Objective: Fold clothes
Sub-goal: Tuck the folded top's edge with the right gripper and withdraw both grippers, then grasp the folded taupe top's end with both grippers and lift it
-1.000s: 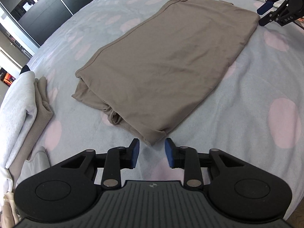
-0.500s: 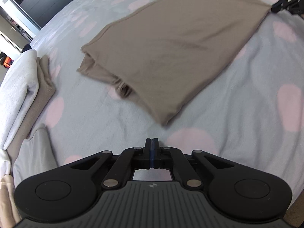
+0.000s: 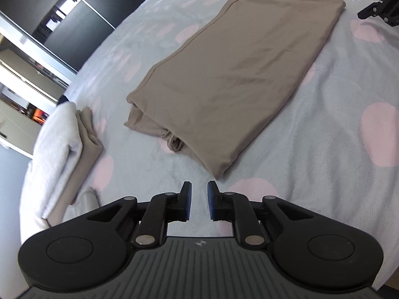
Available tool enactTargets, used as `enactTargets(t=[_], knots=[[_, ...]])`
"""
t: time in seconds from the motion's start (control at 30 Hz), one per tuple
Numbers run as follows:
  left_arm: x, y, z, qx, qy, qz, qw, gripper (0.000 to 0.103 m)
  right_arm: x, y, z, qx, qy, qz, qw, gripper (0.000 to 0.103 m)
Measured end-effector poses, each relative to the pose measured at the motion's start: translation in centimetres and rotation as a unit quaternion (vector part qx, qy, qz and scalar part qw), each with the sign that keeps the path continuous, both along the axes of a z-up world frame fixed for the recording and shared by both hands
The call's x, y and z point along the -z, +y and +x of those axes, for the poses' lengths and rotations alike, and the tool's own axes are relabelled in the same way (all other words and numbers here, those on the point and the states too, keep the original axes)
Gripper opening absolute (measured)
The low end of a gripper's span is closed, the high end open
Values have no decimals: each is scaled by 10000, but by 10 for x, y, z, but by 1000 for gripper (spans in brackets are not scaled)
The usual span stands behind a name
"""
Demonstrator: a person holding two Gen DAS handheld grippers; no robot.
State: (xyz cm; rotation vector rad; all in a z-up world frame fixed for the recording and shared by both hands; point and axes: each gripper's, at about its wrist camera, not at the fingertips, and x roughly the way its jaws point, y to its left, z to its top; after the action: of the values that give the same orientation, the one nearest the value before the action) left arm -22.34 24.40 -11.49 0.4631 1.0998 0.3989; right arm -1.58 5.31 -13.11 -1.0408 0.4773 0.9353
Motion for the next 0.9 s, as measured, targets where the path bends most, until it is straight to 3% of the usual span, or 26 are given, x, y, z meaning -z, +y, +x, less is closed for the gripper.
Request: enactTargets(t=[0.13,0.23,0.37,0.7,0.9], knots=[[10,-24,3,462,99,345,9983,13,12,5,-25,-383,-450,-256,9979,37],[25,-38,3,933,376,848,9913,18,26,5,-37,-798,-1086,-607,9890,37],[44,-42,10,1140,701,1315,9822,19,40,6,-38,-1045,-1639,-908,9767,37],[86,-42,22,1753,1093,2203,9533,23,53,12,-29,-1416,-2052,-1091,9623,37],[90,-34,29,1689,897,2275,9548,23,57,20,-15,-1433,-2126,-1073,9606,37]])
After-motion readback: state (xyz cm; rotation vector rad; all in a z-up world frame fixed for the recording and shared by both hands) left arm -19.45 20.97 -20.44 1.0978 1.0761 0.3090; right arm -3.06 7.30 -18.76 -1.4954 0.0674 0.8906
